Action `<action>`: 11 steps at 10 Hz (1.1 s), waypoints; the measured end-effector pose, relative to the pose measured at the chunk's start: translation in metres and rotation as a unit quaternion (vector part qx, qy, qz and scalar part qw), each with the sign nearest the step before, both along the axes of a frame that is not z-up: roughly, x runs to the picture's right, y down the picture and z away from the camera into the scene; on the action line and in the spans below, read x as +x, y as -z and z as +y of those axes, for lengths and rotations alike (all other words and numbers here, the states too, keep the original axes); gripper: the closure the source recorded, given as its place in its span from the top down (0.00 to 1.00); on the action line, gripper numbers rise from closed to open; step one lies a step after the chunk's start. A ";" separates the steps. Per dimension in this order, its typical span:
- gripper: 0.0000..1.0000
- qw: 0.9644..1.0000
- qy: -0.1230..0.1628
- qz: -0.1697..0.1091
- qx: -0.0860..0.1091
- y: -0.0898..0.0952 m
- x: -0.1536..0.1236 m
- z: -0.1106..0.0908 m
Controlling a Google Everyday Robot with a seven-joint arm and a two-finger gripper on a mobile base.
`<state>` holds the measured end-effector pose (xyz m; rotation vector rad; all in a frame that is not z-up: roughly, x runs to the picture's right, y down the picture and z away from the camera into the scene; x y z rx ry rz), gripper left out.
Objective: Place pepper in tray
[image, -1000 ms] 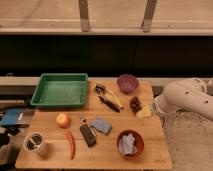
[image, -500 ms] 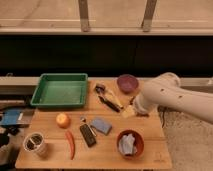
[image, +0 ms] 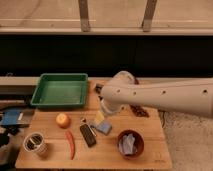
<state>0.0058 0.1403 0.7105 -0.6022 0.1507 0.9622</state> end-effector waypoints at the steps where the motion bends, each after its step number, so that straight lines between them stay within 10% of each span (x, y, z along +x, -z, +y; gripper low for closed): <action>1: 0.80 1.000 0.007 0.000 -0.003 0.000 -0.003 0.004; 11: 0.80 0.999 0.030 -0.004 -0.012 -0.005 0.000 0.019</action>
